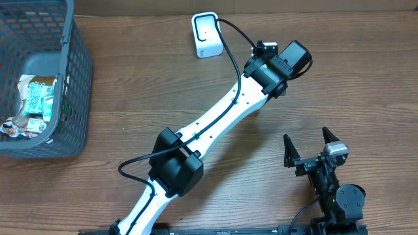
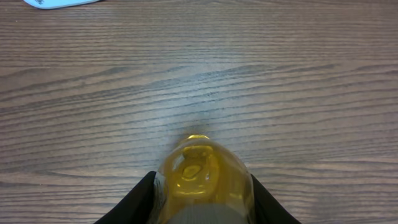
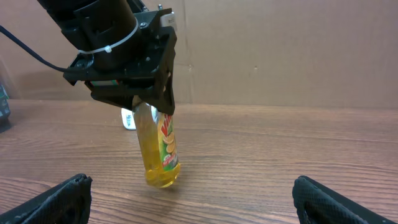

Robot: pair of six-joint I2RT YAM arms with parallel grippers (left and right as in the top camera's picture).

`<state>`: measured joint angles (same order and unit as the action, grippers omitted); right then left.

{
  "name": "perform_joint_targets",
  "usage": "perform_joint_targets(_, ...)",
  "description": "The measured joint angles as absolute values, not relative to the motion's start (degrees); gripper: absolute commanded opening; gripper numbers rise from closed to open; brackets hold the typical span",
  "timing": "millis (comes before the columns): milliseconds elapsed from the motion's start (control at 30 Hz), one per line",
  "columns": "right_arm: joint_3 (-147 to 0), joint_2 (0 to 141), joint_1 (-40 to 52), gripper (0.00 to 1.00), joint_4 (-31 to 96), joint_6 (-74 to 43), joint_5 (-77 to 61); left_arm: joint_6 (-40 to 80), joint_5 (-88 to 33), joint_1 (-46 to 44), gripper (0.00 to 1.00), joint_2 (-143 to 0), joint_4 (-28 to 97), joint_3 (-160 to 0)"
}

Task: Scan the item barcode
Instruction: 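Hold the bottle in front of the scanner, then set it down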

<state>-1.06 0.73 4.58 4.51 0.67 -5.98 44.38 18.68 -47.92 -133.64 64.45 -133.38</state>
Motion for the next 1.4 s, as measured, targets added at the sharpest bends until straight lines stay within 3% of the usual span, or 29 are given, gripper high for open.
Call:
perform_joint_targets(467,-1.1,0.7,4.6,1.00,4.5,0.7,-6.0,44.4,18.7,-48.0,0.07,-135.5,64.2,-132.4)
perform_joint_targets(767,-1.1,0.7,4.6,1.00,4.5,0.7,-6.0,44.4,18.9,-48.0,0.19,-137.8,63.9,-132.4)
perform_joint_targets(800,-1.1,0.7,4.6,1.00,4.5,0.6,-6.0,44.4,18.9,-48.0,0.23,-137.8,63.8,-132.4)
perform_joint_targets(867,-1.1,0.7,4.6,1.00,4.5,0.6,-6.0,44.4,18.9,-48.0,0.45,-137.8,63.8,-132.4)
perform_joint_targets(933,-1.1,0.7,4.6,1.00,4.5,0.7,-6.0,44.2,18.9,-48.0,0.55,-137.8,63.9,-132.4)
perform_joint_targets(1000,-1.1,0.7,4.6,1.00,4.5,0.7,-6.0,43.9,18.9,-48.0,0.57,-137.8,64.2,-132.4)
perform_joint_targets(1067,-1.1,0.7,4.6,1.00,4.5,0.7,-6.0,43.7,18.9,-48.0,0.66,-137.8,64.2,-132.4)
perform_joint_targets(1400,-1.1,0.7,4.6,1.00,4.5,0.7,-6.0,41.4,18.9,-48.0,0.80,-137.8,66.2,-132.7)
